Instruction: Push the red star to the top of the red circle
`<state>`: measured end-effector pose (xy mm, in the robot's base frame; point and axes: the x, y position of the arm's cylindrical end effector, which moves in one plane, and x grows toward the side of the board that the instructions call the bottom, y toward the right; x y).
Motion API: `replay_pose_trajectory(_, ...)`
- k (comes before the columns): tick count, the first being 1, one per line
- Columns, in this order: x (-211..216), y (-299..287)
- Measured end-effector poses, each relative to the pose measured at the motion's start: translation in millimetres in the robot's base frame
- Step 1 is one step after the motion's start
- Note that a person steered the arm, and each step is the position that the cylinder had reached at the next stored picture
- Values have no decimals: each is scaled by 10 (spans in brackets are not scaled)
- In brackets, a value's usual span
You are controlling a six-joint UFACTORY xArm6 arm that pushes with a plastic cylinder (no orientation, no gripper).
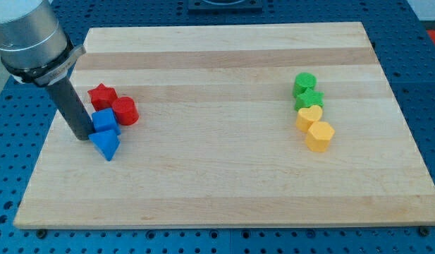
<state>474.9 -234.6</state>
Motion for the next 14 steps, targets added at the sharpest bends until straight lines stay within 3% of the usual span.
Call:
replay_pose_trajectory(3,-465,-270)
replay_pose_trajectory(4,-682,-210)
replay_pose_trajectory(8,-899,-69)
replay_pose_trajectory(9,-1183,1)
replay_pose_trajectory(10,-1308,367)
replay_pose_trajectory(11,-1058,951)
replay_pose_trajectory(13,-339,1038)
replay_pose_trajectory(14,-282,887)
